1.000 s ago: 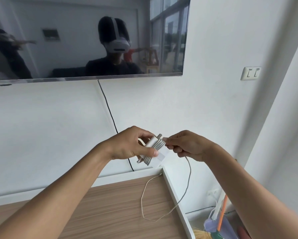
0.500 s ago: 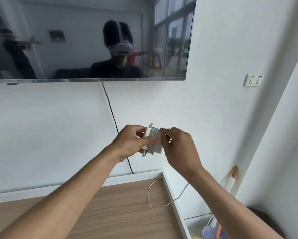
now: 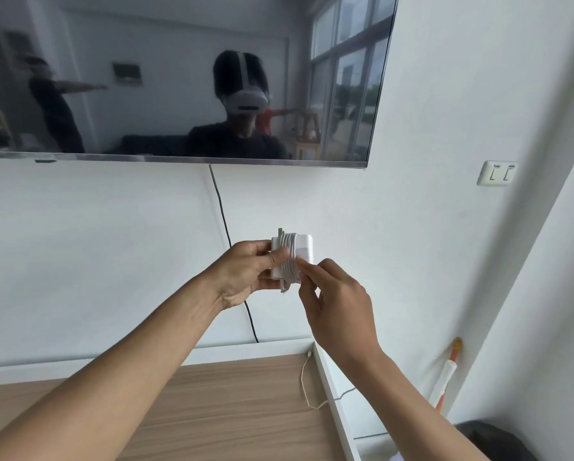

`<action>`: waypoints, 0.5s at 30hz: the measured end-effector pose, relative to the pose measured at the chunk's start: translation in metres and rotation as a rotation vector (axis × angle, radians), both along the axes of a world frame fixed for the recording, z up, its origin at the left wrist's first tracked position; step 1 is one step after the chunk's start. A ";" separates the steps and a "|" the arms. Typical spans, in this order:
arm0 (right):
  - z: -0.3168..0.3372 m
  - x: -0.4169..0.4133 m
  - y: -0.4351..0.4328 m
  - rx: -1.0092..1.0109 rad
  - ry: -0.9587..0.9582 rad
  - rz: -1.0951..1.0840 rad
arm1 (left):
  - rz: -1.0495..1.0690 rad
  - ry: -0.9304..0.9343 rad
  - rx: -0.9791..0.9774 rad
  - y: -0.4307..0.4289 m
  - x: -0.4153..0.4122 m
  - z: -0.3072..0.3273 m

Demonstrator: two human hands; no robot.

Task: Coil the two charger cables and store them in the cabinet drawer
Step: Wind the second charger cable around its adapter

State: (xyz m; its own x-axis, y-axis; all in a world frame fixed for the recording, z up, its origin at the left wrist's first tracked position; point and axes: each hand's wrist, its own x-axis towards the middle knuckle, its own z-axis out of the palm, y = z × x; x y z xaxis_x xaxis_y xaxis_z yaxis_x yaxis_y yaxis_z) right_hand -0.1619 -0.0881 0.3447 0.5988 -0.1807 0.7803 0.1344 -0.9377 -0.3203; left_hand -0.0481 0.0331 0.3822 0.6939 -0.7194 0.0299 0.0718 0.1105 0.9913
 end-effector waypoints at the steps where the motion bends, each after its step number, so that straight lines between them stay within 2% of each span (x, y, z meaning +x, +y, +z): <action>1: 0.000 0.001 -0.001 -0.010 -0.007 0.005 | 0.012 0.043 -0.027 0.001 0.000 0.000; 7: 0.003 0.000 0.000 -0.104 -0.036 0.060 | 0.066 0.028 -0.015 0.003 -0.004 0.005; 11: 0.001 0.000 0.001 -0.149 -0.038 0.056 | 0.113 -0.076 0.032 0.003 -0.004 0.010; 15: -0.013 0.000 -0.004 -0.007 -0.041 0.139 | 0.183 -0.122 0.031 0.002 -0.003 0.009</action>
State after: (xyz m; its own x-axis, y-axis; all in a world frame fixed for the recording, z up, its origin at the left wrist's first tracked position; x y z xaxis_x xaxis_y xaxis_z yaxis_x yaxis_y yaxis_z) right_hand -0.1620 -0.0921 0.3318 0.5852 -0.0931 0.8055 0.2756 -0.9114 -0.3055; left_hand -0.0508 0.0347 0.3908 0.8058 -0.5834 0.1017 -0.0675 0.0801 0.9945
